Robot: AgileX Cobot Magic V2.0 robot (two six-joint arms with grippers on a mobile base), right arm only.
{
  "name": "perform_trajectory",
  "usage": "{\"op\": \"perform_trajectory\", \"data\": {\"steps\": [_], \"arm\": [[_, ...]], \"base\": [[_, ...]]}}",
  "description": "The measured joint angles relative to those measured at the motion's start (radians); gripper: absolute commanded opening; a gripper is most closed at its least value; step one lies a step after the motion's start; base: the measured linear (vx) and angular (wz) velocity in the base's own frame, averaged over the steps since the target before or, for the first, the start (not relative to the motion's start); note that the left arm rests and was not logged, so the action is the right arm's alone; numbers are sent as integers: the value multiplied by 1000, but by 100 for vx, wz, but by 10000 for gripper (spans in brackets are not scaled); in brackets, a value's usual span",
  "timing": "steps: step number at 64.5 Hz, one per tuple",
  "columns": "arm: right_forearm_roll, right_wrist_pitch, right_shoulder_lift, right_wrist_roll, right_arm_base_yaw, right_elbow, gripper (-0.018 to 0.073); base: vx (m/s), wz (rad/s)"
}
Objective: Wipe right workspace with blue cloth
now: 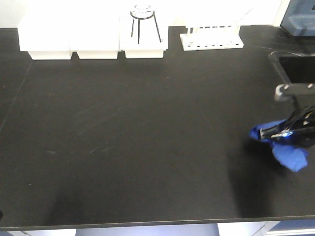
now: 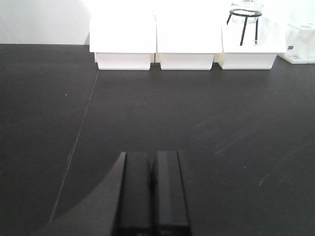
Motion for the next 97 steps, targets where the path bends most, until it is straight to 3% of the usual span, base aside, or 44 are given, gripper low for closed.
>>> {"op": "perform_trajectory", "data": {"steps": [27, 39, 47, 55, 61, 97], "arm": [[19, 22, -730, -45, 0, 38, -7], [20, 9, -1159, -67, 0, 242, -7], [20, -82, -1340, -72, 0, 408, -6], [19, -224, -1365, -93, 0, 549, -3], [19, -267, -1334, -93, 0, 550, -1], [19, -254, -1299, -94, 0, 550, 0]], "base": [[0, 0], [0, 0], [0, 0], [0, 0], [0, 0], [0, 0]]}}
